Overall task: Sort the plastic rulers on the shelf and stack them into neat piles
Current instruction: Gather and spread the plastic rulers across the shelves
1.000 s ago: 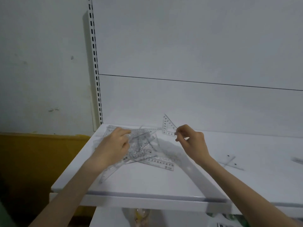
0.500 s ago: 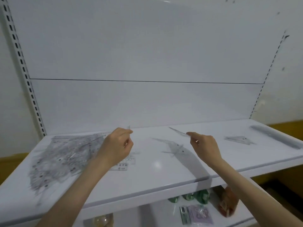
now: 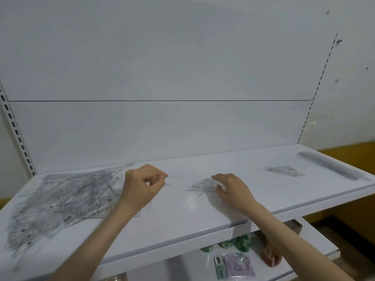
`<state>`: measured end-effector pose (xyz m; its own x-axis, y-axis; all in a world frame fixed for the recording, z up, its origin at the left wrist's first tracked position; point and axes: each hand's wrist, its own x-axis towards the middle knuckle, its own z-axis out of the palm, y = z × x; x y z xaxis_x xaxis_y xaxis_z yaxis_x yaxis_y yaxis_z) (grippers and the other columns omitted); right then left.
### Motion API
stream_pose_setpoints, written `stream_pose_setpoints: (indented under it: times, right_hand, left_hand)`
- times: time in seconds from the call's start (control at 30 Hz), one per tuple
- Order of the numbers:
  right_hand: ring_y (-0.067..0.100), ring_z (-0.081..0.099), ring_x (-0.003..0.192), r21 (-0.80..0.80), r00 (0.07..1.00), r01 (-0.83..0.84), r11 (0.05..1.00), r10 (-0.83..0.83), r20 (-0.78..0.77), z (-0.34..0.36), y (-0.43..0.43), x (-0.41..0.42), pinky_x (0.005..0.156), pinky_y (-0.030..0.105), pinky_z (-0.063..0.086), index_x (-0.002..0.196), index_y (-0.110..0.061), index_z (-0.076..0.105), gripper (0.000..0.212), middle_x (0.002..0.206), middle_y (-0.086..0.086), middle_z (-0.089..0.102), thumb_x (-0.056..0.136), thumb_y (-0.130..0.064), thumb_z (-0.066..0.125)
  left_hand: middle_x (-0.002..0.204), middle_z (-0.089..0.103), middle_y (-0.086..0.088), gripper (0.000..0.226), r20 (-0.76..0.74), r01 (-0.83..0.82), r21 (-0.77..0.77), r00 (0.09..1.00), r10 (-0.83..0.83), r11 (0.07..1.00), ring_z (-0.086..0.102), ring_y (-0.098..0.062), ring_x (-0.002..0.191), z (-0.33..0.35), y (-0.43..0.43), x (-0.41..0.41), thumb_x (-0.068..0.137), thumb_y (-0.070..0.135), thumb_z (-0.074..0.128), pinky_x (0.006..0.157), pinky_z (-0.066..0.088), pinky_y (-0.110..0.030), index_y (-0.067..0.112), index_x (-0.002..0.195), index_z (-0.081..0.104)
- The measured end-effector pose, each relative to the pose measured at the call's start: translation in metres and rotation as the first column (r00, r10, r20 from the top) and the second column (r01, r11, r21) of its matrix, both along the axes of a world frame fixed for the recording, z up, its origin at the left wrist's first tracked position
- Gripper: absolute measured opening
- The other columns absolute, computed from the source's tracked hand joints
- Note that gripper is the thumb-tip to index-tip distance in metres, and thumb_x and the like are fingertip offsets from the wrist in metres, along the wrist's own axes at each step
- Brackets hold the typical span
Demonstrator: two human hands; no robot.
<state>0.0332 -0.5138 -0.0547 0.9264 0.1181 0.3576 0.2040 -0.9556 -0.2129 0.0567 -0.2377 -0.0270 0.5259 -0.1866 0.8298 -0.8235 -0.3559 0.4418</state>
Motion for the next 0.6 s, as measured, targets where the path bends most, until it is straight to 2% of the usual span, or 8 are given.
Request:
stream_pose_setpoints:
  times: [0.07,0.17,0.27,0.3,0.37,0.43,0.5,0.6]
  right_hand:
    - [0.014,0.042,0.13,0.166,0.994,-0.105,0.981,0.11,-0.02,0.008,0.007,-0.009,0.104,0.027,0.033,0.142,-0.025,0.043,0.052,0.141,-0.008,0.049,0.093,-0.032,0.055]
    - [0.008,0.042,0.128,0.146,0.952,-0.303,0.942,0.306,-0.002,0.011,0.017,-0.016,0.102,0.027,0.039,0.144,-0.038,0.033,0.065,0.146,-0.014,0.042,0.086,-0.041,0.063]
    - [0.014,0.065,0.092,0.016,0.896,-0.403,0.915,0.391,0.211,0.006,0.019,-0.015,0.068,0.031,0.055,0.124,-0.03,0.057,0.036,0.112,-0.007,0.068,0.088,-0.028,0.055]
    - [0.016,0.066,0.078,-0.029,0.879,-0.402,0.915,0.394,0.268,0.005,0.015,-0.015,0.056,0.029,0.053,0.117,-0.027,0.062,0.03,0.098,-0.005,0.072,0.089,-0.024,0.052]
    - [0.018,0.063,0.067,-0.127,0.898,-0.301,0.945,0.326,0.295,0.004,0.003,-0.013,0.046,0.026,0.048,0.112,-0.023,0.066,0.029,0.088,-0.005,0.073,0.087,-0.017,0.053]
    - [0.021,0.064,0.072,-0.185,0.945,-0.132,0.974,0.18,0.274,-0.002,-0.012,-0.007,0.05,0.027,0.047,0.113,-0.017,0.068,0.036,0.093,-0.004,0.073,0.08,-0.004,0.062]
    - [0.027,0.062,0.093,-0.183,0.981,-0.002,0.983,0.038,0.192,-0.008,-0.023,0.003,0.066,0.034,0.05,0.126,-0.009,0.06,0.05,0.113,0.003,0.069,0.078,0.006,0.058]
    - [0.035,0.053,0.106,-0.262,0.999,-0.033,0.964,0.028,-0.024,-0.016,-0.03,0.02,0.087,0.037,0.041,0.126,-0.003,0.053,0.04,0.121,0.011,0.056,0.088,-0.012,0.045]
  left_hand:
    - [0.064,0.07,-0.001,0.03,0.011,0.102,-0.002,0.995,-0.102,0.995,0.068,-0.007,0.068,-0.002,-0.015,-0.003,0.075,0.017,0.057,0.056,0.053,-0.024,0.02,0.046,0.051]
    - [0.074,0.072,0.0,0.035,0.022,0.195,0.068,0.98,-0.196,0.979,0.069,-0.006,0.072,-0.005,-0.043,-0.009,0.076,0.012,0.058,0.059,0.055,-0.029,0.008,0.043,0.047]
    - [0.076,0.073,0.0,0.036,0.043,0.251,0.124,0.965,-0.258,0.96,0.068,-0.006,0.074,-0.004,-0.065,-0.015,0.078,0.009,0.059,0.062,0.055,-0.027,0.005,0.045,0.048]
    - [0.077,0.072,0.0,0.035,0.059,0.257,0.151,0.962,-0.268,0.955,0.068,-0.005,0.075,-0.002,-0.068,-0.016,0.078,0.009,0.06,0.063,0.054,-0.024,0.007,0.045,0.048]
    - [0.079,0.072,0.002,0.035,0.114,0.218,0.255,0.961,-0.254,0.942,0.064,-0.005,0.078,-0.002,-0.067,-0.015,0.08,0.013,0.059,0.064,0.05,-0.017,0.01,0.047,0.048]
    - [0.083,0.071,0.006,0.035,0.164,0.108,0.399,0.969,-0.187,0.911,0.059,-0.004,0.084,-0.007,-0.057,-0.01,0.081,0.017,0.056,0.059,0.05,-0.02,0.012,0.047,0.048]
    - [0.087,0.069,0.01,0.035,0.194,-0.026,0.532,0.977,-0.092,0.846,0.055,-0.002,0.09,-0.014,-0.04,-0.006,0.08,0.021,0.053,0.046,0.047,-0.024,0.013,0.047,0.047]
    - [0.09,0.068,0.012,0.037,0.216,-0.178,0.687,0.976,0.035,0.705,0.049,0.001,0.097,-0.022,-0.011,-0.006,0.08,0.027,0.049,0.038,0.034,-0.018,0.015,0.045,0.049]
